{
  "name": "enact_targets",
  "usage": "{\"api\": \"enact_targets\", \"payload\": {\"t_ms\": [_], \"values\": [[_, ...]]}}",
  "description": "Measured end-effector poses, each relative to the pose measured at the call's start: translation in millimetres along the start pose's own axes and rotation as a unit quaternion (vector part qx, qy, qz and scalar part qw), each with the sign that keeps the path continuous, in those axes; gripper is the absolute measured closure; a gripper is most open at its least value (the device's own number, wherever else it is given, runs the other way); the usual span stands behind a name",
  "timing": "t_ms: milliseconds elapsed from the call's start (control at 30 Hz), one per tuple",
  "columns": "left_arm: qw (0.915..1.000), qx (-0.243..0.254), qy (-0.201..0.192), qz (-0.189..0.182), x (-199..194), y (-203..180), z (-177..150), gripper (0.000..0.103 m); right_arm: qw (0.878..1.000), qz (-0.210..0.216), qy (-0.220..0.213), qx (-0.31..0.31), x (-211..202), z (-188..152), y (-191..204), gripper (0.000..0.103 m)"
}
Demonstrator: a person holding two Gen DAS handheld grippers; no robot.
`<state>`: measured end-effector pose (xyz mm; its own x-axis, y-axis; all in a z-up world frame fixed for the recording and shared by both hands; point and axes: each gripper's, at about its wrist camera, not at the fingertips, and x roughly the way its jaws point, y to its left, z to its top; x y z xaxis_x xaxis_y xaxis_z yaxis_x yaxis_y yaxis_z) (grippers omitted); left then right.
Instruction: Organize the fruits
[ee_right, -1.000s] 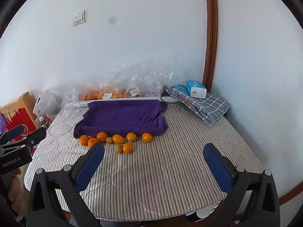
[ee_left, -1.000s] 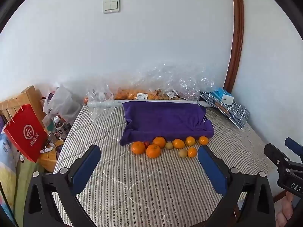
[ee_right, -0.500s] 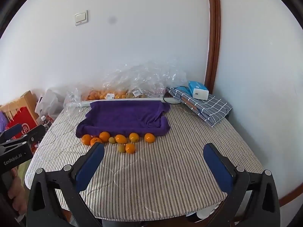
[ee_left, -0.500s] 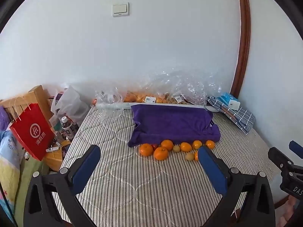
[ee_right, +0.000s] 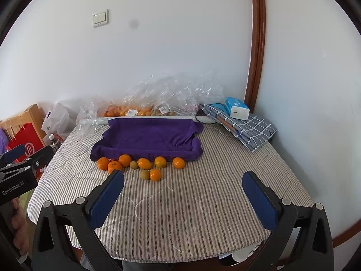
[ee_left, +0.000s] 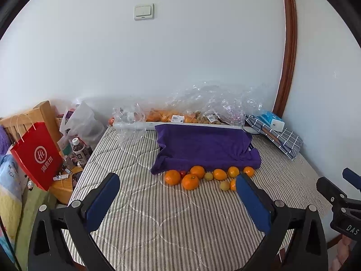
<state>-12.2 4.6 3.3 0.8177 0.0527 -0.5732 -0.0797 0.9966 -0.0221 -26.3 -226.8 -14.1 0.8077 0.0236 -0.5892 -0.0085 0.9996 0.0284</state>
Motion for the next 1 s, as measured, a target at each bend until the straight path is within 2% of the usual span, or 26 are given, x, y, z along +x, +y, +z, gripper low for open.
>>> {"api": "enact_targets", "payload": {"t_ms": [233, 1000], "values": [[0.9998, -0.008, -0.005, -0.016, -4.4, -2.1, -1.7, 0.0, 1.0, 0.0, 0.001, 0.006, 0.1, -3.2, -4.4, 0.0], [0.9998, -0.007, -0.001, -0.021, -7.6, -1.0, -4.0, 0.0, 1.0, -0.001, 0.001, 0.006, -1.7, -7.4, -8.3, 0.0]]}}
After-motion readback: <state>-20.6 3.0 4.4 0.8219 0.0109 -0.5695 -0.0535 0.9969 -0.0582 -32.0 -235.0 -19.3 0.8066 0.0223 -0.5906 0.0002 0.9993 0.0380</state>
